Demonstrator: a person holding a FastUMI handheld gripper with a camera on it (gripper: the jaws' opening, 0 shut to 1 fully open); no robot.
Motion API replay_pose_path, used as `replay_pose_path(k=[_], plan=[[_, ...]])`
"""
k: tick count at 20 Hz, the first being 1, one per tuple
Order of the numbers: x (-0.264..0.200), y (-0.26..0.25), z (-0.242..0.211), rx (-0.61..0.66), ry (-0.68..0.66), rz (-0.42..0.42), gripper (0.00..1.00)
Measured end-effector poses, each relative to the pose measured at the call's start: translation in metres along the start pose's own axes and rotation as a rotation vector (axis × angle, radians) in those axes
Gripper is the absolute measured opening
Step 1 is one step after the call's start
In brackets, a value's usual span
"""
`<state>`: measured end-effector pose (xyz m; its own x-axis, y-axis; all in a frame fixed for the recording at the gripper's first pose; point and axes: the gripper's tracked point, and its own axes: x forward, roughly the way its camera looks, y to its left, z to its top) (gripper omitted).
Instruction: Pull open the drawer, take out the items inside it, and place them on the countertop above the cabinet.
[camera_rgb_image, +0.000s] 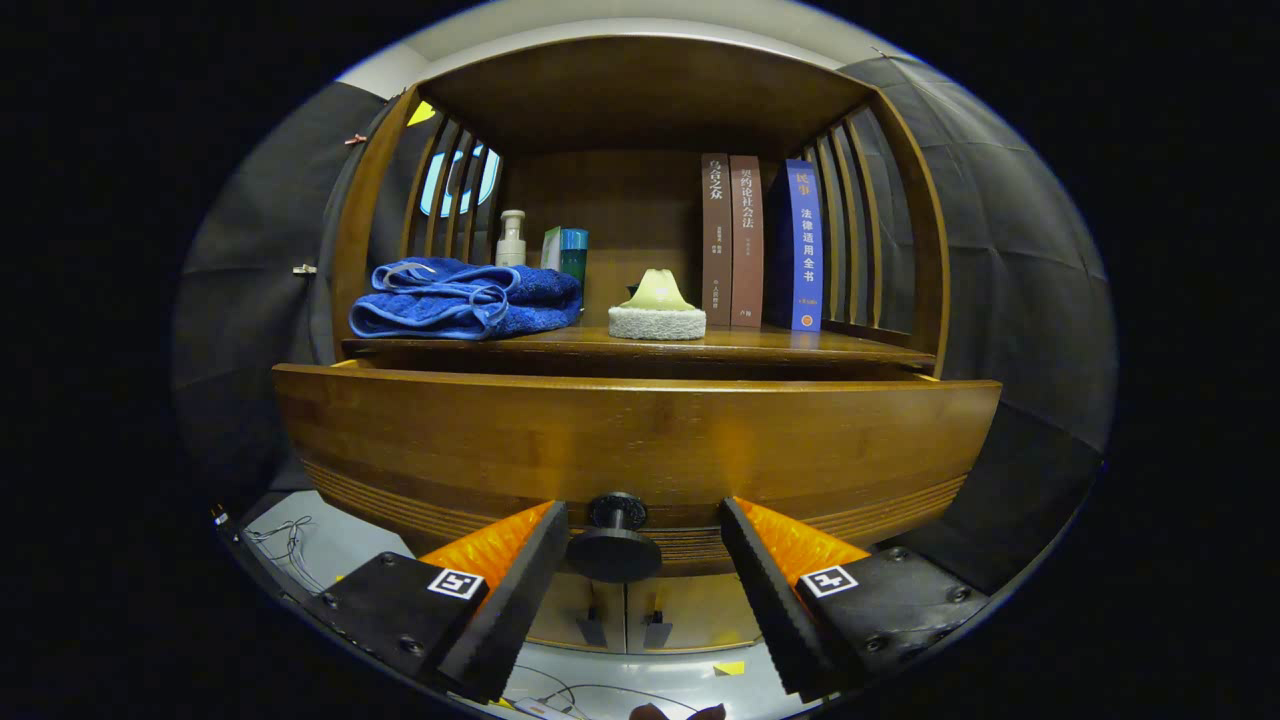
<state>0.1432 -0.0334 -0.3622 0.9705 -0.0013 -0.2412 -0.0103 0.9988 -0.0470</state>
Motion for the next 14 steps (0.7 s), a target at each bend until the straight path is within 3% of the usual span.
replay_pose_path(k=[14], plan=[[0.054,0.002,0.007,0.001,0.039,-0.011,0.99]])
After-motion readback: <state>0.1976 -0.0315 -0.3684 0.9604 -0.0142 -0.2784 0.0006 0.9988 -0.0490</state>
